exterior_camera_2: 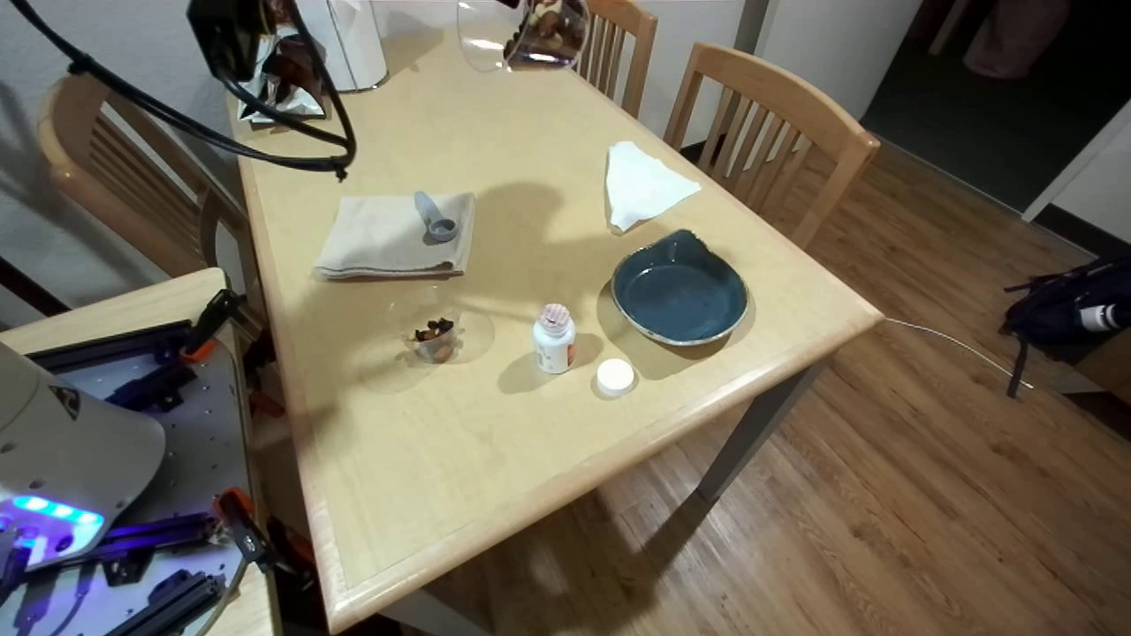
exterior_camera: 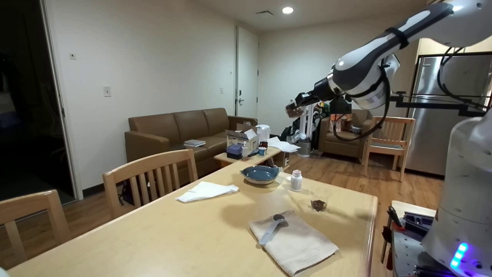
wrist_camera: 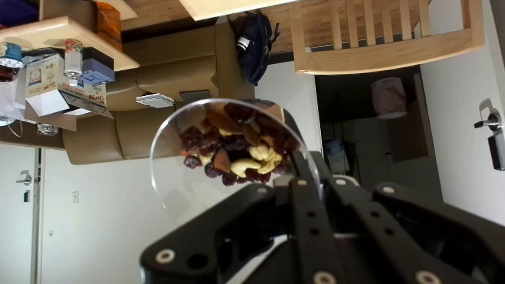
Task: Pick up the cup and pour some of its contents in the other cup
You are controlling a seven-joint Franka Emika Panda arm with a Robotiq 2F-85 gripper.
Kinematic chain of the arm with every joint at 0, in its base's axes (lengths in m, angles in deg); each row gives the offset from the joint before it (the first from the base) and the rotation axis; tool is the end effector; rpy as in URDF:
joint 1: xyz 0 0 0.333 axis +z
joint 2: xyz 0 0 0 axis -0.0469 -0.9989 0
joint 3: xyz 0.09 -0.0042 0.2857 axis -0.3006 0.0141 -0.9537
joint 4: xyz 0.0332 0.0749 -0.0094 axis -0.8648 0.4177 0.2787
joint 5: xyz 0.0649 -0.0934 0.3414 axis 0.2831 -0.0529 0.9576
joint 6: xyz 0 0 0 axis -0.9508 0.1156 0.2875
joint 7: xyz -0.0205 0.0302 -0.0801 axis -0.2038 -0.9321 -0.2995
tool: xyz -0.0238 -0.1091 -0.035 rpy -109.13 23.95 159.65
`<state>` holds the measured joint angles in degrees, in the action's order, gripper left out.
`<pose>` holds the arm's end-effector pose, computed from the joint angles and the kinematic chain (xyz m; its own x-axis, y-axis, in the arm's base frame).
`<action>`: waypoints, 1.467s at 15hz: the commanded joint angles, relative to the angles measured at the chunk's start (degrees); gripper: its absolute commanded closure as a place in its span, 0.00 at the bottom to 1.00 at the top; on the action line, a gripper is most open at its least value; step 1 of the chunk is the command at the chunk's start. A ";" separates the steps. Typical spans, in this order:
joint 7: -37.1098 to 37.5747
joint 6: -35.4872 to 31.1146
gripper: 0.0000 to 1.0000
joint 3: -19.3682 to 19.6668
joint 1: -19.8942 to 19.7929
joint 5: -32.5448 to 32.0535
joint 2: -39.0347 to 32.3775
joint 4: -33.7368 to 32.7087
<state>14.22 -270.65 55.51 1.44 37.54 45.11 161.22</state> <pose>0.3708 -0.0232 0.4690 0.4471 -0.1921 0.8736 -0.2292 -0.9687 -0.0957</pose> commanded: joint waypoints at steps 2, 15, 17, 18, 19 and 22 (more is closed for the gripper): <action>-0.23 -0.02 0.95 -1.28 -1.70 -1.59 2.02 0.46; -0.11 -0.02 0.95 -11.26 -12.59 -2.90 6.56 0.52; -0.05 -0.02 0.95 -12.79 -13.78 -2.79 6.91 0.46; 0.01 -0.02 0.95 -13.48 -14.33 -2.79 7.11 0.46; 0.10 -0.02 0.95 -14.00 -14.63 -2.71 7.18 0.46; 0.54 -0.02 0.95 -14.39 -14.32 -1.74 6.22 0.35</action>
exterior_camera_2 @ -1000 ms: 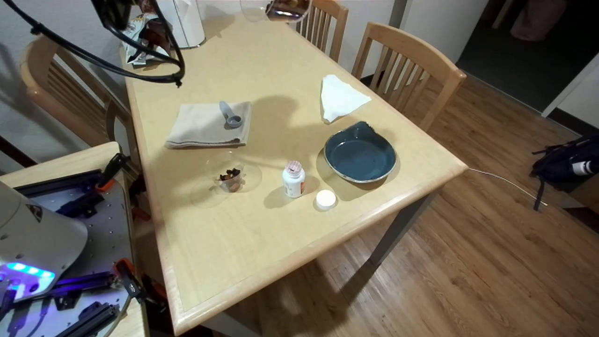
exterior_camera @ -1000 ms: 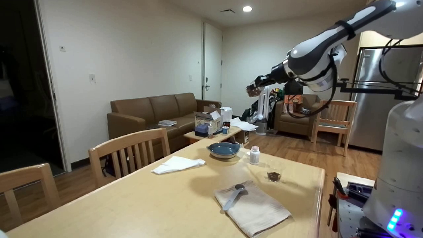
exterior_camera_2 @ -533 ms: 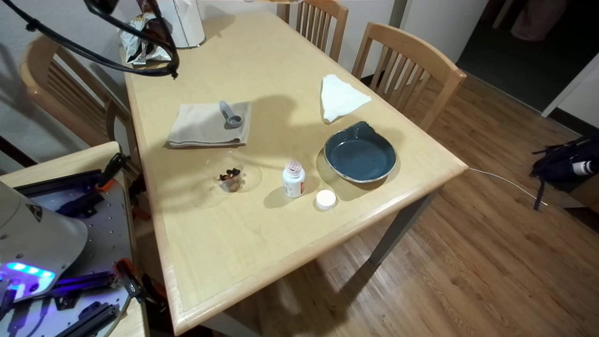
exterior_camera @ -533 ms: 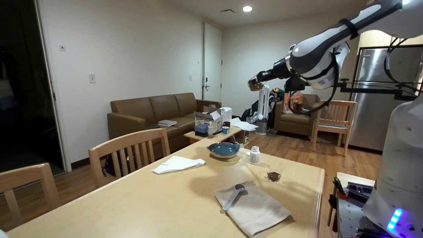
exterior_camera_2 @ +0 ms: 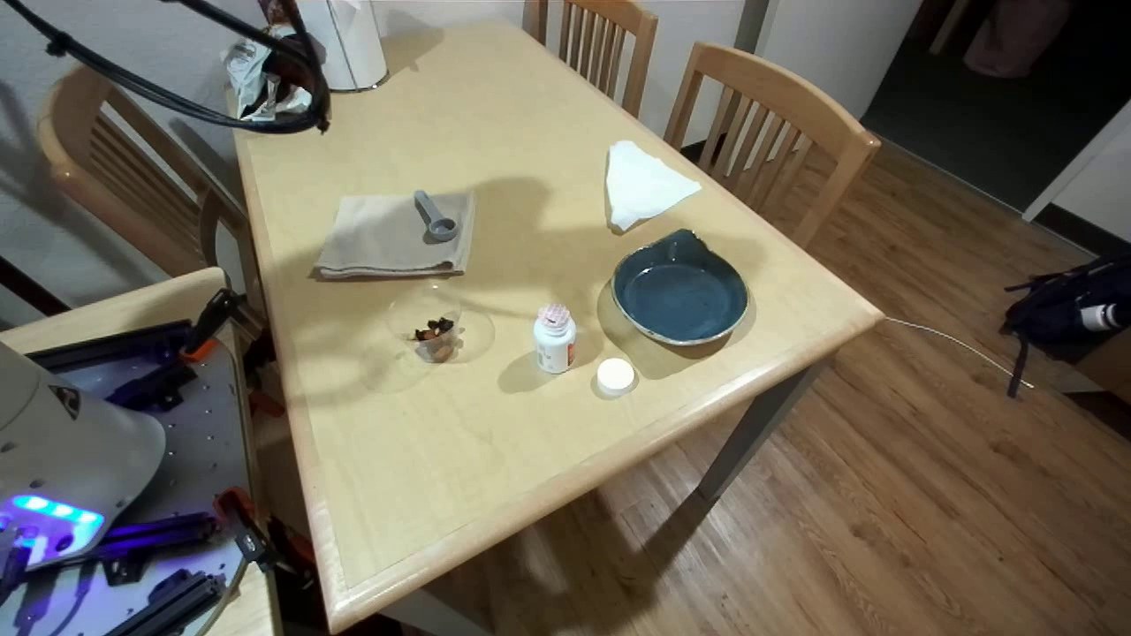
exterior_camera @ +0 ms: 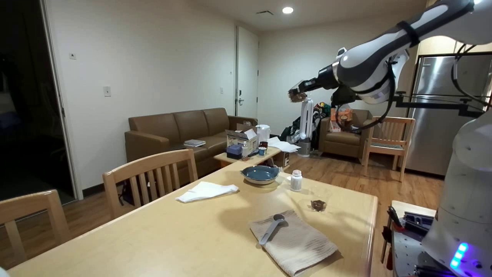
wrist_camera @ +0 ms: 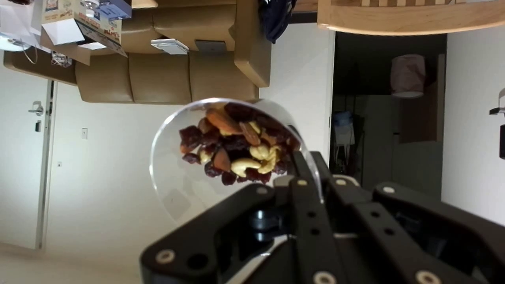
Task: Pick up the cup and pour some of its contents in the other cup
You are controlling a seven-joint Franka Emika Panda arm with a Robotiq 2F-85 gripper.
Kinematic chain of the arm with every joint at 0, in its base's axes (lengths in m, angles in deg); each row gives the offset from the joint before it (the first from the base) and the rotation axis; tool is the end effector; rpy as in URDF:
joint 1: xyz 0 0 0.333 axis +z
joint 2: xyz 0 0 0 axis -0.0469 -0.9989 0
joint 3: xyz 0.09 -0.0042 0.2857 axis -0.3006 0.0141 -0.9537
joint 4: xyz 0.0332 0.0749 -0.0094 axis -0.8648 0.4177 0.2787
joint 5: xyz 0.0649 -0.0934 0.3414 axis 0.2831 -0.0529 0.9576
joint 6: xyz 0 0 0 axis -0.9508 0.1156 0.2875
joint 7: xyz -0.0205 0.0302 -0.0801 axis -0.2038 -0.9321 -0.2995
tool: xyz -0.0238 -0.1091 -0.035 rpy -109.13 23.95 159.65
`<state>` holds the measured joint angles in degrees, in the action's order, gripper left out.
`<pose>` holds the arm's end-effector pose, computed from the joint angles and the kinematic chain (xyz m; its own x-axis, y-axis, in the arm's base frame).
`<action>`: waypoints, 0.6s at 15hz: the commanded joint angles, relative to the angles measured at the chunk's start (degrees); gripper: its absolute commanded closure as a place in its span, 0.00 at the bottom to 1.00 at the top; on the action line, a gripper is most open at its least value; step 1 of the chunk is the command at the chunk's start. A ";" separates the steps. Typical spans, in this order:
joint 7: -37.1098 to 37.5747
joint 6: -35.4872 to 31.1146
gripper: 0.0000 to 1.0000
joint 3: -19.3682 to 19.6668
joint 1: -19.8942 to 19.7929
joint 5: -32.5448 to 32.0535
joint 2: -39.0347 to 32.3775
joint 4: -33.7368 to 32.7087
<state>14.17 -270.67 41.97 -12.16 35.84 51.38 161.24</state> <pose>0.3575 -0.0120 0.5063 0.3632 -0.0546 0.9301 -0.2409 -0.9698 0.0371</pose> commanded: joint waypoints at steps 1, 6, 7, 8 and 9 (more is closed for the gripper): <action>0.02 0.05 0.95 -0.18 -0.06 0.01 -0.03 0.06; 0.22 -0.04 0.95 -1.37 -1.24 -0.85 1.35 0.27; -0.01 0.02 0.95 -2.04 -1.81 -1.34 2.24 0.24; -0.29 -0.01 0.95 -2.55 -1.94 -1.23 2.56 0.20; -0.33 -0.01 0.95 -3.09 -2.08 -0.84 2.80 0.17</action>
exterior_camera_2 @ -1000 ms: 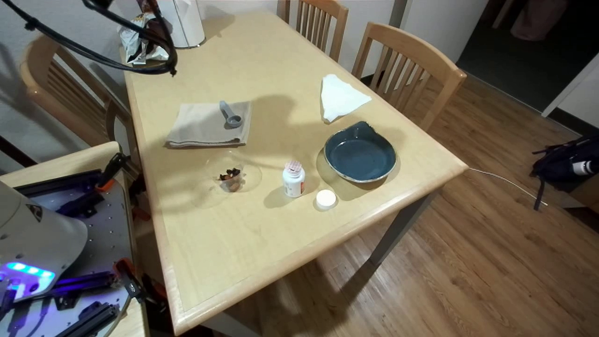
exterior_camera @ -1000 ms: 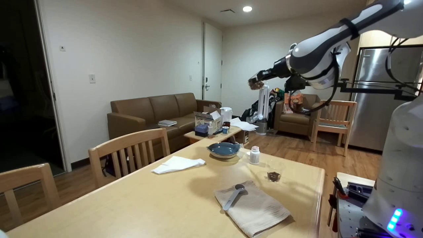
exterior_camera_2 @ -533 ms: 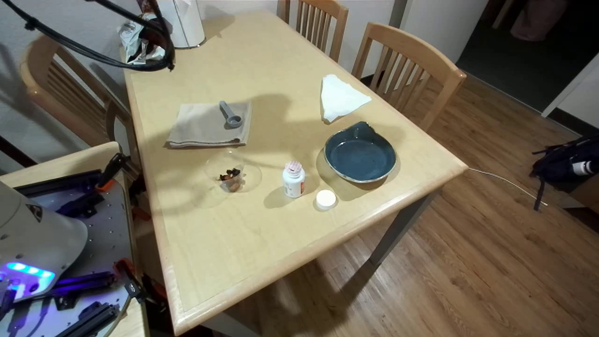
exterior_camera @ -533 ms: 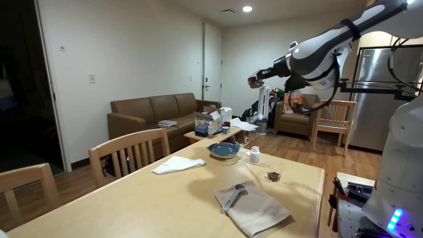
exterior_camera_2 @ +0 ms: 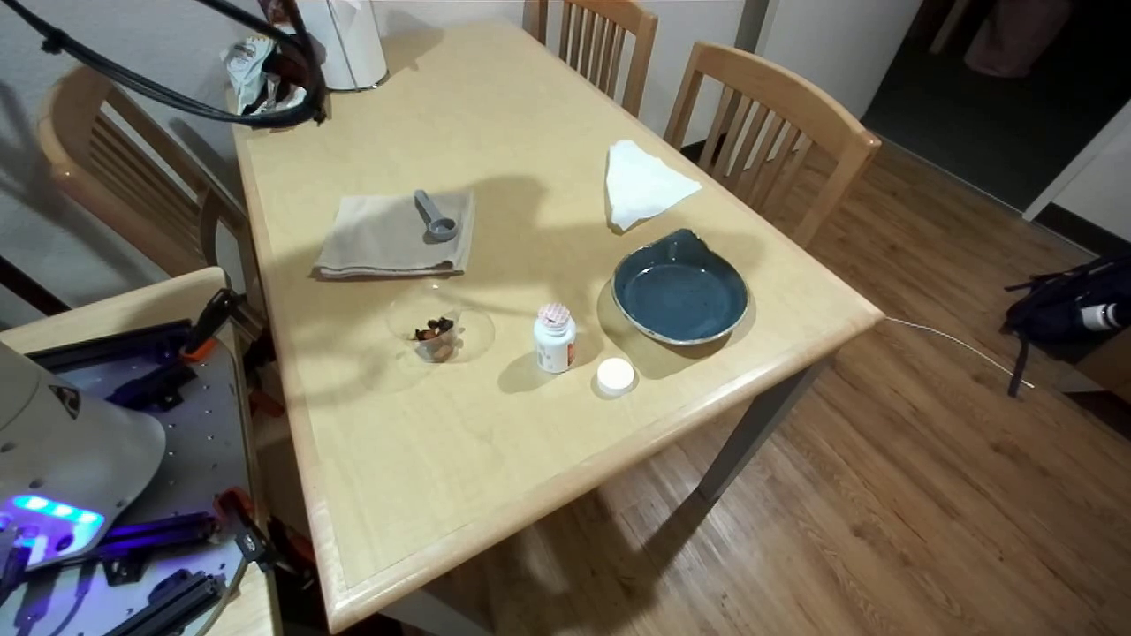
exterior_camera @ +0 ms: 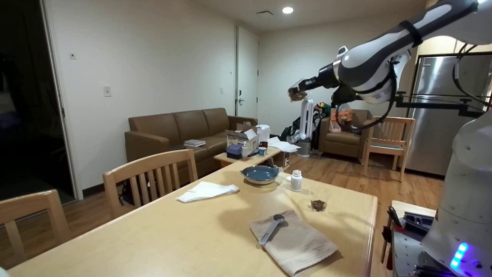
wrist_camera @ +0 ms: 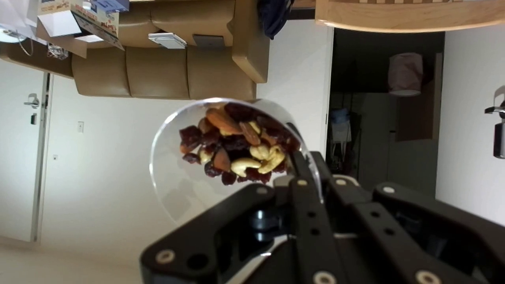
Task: Pick up the cup and pour some of its contents in the other cup
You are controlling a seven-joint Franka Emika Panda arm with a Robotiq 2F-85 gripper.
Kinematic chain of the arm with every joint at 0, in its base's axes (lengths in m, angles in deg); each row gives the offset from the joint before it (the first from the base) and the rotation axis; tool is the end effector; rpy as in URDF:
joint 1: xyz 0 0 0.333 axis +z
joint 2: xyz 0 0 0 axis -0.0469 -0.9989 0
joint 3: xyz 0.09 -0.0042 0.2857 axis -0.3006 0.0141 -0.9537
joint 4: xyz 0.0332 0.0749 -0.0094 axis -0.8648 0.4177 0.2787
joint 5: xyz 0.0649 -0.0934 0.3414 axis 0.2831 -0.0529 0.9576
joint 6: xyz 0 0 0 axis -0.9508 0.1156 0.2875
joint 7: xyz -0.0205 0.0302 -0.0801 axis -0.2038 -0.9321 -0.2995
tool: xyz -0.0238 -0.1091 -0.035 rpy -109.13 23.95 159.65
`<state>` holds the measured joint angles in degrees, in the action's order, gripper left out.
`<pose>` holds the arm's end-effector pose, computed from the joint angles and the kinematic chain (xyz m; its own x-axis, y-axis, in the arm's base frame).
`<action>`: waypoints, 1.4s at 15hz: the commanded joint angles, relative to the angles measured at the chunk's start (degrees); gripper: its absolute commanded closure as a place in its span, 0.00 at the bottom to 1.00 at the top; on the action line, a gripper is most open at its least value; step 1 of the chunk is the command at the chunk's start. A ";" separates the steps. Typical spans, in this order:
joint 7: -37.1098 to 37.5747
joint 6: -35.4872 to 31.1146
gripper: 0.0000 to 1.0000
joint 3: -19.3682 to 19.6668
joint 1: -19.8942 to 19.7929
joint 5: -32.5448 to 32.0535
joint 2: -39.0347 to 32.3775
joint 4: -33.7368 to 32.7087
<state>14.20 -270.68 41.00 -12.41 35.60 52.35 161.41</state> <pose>0.3550 -0.0062 0.5104 0.3534 -0.0348 0.9348 -0.2306 -0.9717 0.0510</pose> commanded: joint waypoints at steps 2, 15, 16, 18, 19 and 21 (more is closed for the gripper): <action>-0.50 0.00 0.95 -3.20 -2.24 -0.41 2.52 0.00; 0.39 0.00 0.95 -8.09 -6.19 -0.28 6.74 0.00; 0.40 0.00 0.95 -8.42 -6.47 -0.28 6.97 0.00; 0.45 0.00 0.95 -9.02 -7.05 -0.21 7.29 0.00; 0.52 0.00 0.95 -9.29 -7.27 -0.18 7.40 0.00; 0.59 0.00 0.95 -9.85 -7.92 -0.22 7.72 0.00</action>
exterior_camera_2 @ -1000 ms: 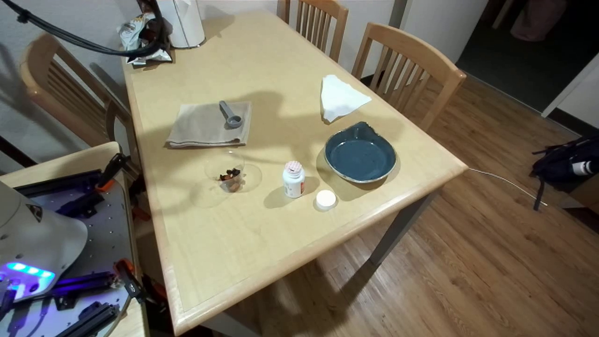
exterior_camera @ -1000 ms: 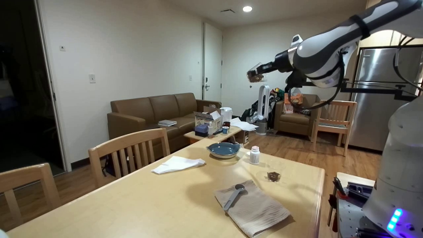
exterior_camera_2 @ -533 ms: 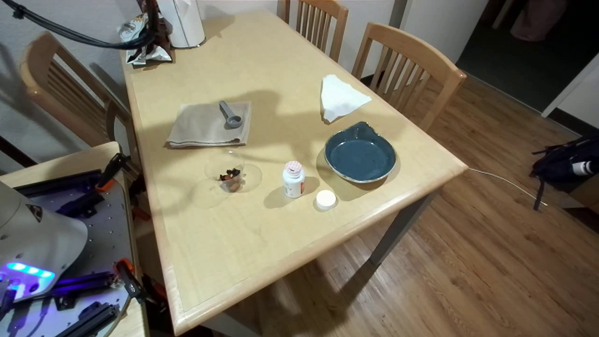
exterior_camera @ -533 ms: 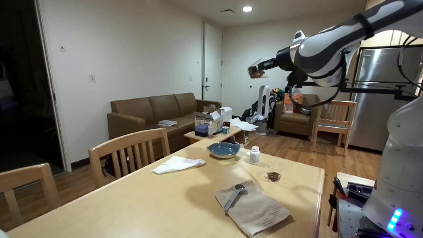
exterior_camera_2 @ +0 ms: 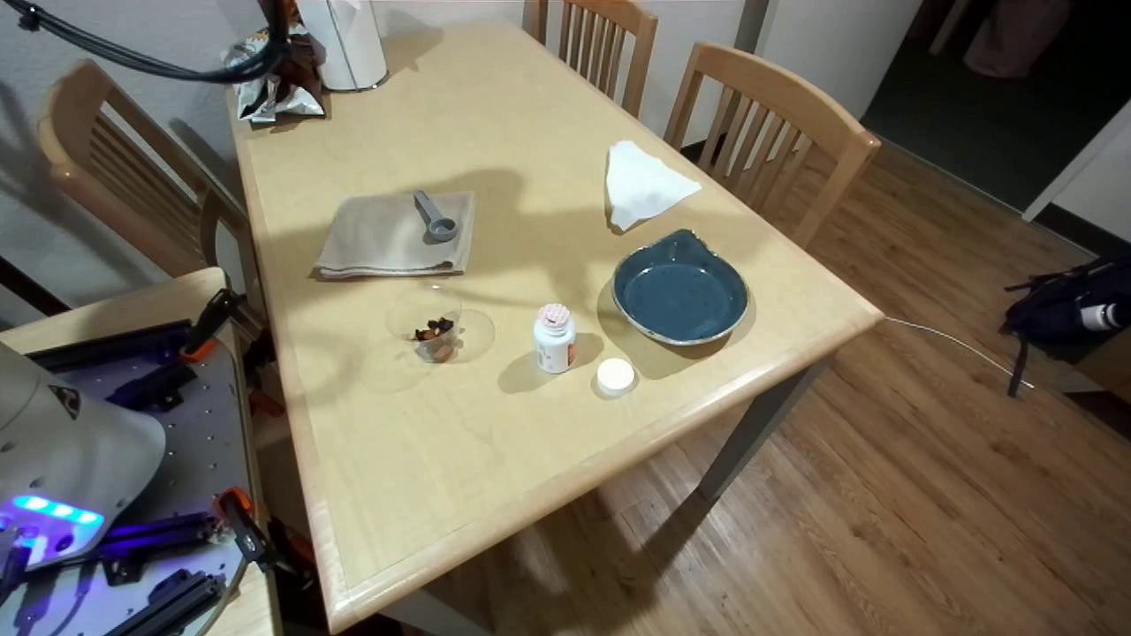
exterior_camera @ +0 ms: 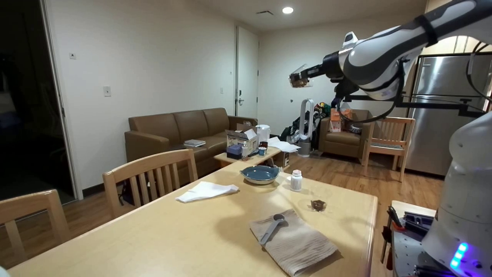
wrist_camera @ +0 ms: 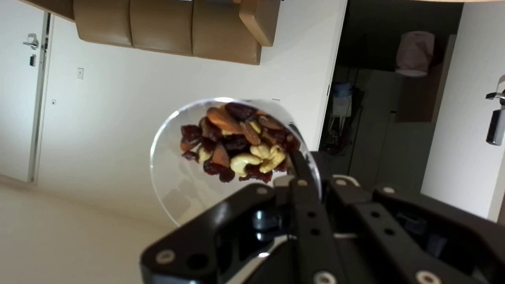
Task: Pick up the cup and pour some of its contents in the other cup
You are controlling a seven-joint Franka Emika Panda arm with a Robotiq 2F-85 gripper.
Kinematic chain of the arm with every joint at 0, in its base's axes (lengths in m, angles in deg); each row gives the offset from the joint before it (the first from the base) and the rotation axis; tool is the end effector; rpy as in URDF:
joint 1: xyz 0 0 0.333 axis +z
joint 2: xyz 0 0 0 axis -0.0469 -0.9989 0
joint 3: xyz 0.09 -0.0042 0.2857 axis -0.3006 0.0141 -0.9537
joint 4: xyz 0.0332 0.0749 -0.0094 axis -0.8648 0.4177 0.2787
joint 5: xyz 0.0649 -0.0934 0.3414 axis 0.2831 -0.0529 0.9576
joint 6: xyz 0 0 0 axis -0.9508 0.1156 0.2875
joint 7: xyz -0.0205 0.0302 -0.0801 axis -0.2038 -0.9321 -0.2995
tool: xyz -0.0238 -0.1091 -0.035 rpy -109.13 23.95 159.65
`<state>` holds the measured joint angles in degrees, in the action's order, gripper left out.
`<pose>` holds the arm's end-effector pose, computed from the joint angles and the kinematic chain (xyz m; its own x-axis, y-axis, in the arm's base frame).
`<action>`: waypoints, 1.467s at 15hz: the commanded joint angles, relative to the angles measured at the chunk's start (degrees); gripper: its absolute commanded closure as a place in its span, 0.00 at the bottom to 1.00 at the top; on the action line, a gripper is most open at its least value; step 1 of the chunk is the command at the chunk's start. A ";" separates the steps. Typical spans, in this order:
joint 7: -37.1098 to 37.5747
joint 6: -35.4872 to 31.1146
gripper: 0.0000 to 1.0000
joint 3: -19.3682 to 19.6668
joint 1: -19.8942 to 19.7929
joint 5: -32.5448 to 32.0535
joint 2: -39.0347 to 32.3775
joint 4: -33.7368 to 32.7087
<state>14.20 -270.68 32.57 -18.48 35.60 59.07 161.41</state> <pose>0.3390 0.0208 0.5383 0.2746 0.0848 0.9578 -0.2294 -0.9616 0.1509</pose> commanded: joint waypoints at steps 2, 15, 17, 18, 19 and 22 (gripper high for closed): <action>0.68 0.00 0.95 -1.98 -2.51 -0.29 1.42 0.00; 1.11 0.00 0.95 -4.07 -4.37 -1.14 4.08 0.00; 1.10 0.00 0.95 -4.27 -4.60 -1.30 4.52 0.00; 1.03 0.00 0.95 -4.39 -4.76 -1.32 4.66 0.00; 1.33 0.00 0.95 -4.76 -5.08 -1.40 4.84 0.00; 1.90 0.00 0.95 -5.66 -6.03 -1.93 5.51 0.00</action>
<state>14.25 -270.68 28.21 -22.51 35.55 63.48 161.41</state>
